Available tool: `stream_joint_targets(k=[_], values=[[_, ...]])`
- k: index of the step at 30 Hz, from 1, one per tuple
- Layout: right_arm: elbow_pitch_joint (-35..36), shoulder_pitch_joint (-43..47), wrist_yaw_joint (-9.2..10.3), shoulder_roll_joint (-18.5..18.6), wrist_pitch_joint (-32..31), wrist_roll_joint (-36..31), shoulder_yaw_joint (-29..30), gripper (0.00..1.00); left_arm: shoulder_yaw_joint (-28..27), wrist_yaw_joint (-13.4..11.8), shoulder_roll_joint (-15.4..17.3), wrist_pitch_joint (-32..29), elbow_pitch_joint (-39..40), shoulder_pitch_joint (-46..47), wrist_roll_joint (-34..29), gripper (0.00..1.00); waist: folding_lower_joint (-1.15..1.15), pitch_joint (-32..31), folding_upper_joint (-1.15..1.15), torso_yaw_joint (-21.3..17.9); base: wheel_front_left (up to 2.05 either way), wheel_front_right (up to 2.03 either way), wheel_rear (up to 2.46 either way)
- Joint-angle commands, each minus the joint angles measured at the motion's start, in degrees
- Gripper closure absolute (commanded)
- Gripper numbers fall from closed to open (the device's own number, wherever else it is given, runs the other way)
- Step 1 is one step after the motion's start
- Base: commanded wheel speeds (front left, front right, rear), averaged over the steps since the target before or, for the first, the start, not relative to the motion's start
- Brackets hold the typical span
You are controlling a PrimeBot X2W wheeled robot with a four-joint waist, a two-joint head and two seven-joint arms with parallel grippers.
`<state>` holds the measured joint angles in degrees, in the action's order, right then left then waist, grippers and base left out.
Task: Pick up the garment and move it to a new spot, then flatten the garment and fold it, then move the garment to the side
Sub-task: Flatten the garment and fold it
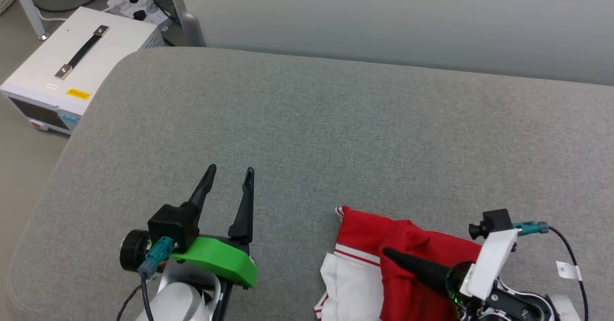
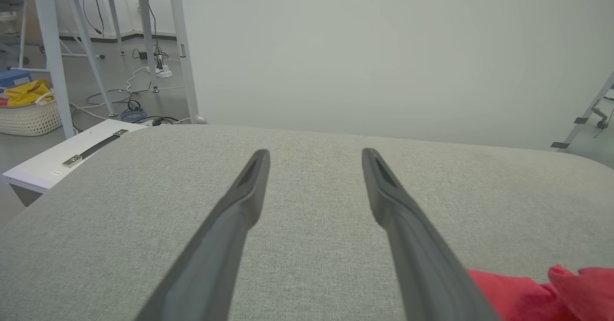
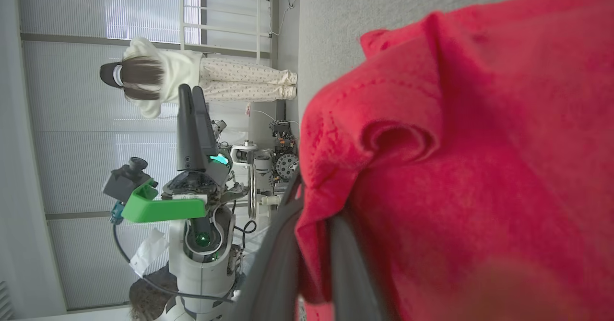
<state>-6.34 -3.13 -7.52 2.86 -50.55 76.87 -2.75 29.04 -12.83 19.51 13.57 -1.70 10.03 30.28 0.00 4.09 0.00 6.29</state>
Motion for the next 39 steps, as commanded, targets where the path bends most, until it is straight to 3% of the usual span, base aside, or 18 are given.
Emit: stream_joint_targets(k=[1, 8, 9, 10, 11, 19, 23, 31, 32, 39], values=[[-1.1, -1.5, 0.03, 0.0, 1.6, -0.2, -1.5, 1.00, -0.2, 0.3, -0.5, 0.4, -0.5, 1.3, -0.6, 0.00, 0.00, 2.4, 0.00, 1.9, 0.00, 0.00, 0.00], [-5.7, -4.4, 0.03, 0.0, 7.1, -0.1, -7.4, 1.00, -0.8, 1.2, -1.9, 1.0, -2.0, 2.4, -0.7, 0.00, 0.00, 5.1, 0.00, 2.9, 0.00, 0.00, 0.00], [-6.0, -4.6, 0.03, 0.0, 7.5, -0.2, -7.8, 0.76, -0.9, 1.4, -2.0, 1.1, -2.2, 2.4, -0.7, 0.00, 0.00, 5.2, 0.00, 2.9, 0.00, 0.00, 0.00], [-6.4, -4.8, 0.03, 0.0, 7.9, -0.2, -8.2, 0.13, -1.1, 1.5, -2.1, 1.2, -2.4, 2.4, -0.8, 0.00, 0.00, 5.4, 0.00, 2.8, 0.00, 0.00, 0.00], [-6.6, -4.9, 0.03, 0.0, 8.3, -0.1, -8.4, 0.00, -1.2, 1.6, -2.1, 1.2, -2.6, 2.4, -0.8, 0.00, 0.00, 5.5, 0.00, 2.7, 0.00, 0.00, 0.00], [-2.9, -5.9, 0.03, 1.1, 11.4, -1.8, -10.1, 0.00, -2.1, 2.4, -2.4, 1.4, -4.2, 2.8, -1.8, 0.00, 0.00, 5.1, 0.00, 1.1, 0.00, 0.00, 0.00], [1.8, -6.3, 0.03, 3.9, 16.5, -7.1, -11.2, 0.00, -2.6, 2.6, -2.4, 1.4, -4.5, 2.4, -2.1, 0.00, 0.00, 4.2, 0.00, -0.3, 0.00, 0.00, 0.00], [4.4, -4.5, 0.03, 11.3, 31.0, -26.9, -8.4, 0.00, -3.5, 2.6, -1.9, 1.4, -4.9, 0.6, -2.5, 0.00, 0.00, 2.0, 0.00, -3.0, 0.00, 0.00, 0.00], [4.5, -2.9, 0.03, 12.8, 35.0, -34.9, -5.3, 0.00, -4.0, 2.4, -1.6, 1.4, -5.1, -0.1, -2.5, 0.00, 0.00, 1.3, 0.00, -4.0, 0.00, 0.00, 0.00], [5.0, 0.6, 0.03, 12.4, 44.9, -50.7, 2.9, 0.00, -5.6, 1.8, -1.5, 1.4, -5.3, -1.6, -2.4, 0.00, 0.00, 0.2, 0.00, -6.0, 0.00, 0.00, 0.00]])
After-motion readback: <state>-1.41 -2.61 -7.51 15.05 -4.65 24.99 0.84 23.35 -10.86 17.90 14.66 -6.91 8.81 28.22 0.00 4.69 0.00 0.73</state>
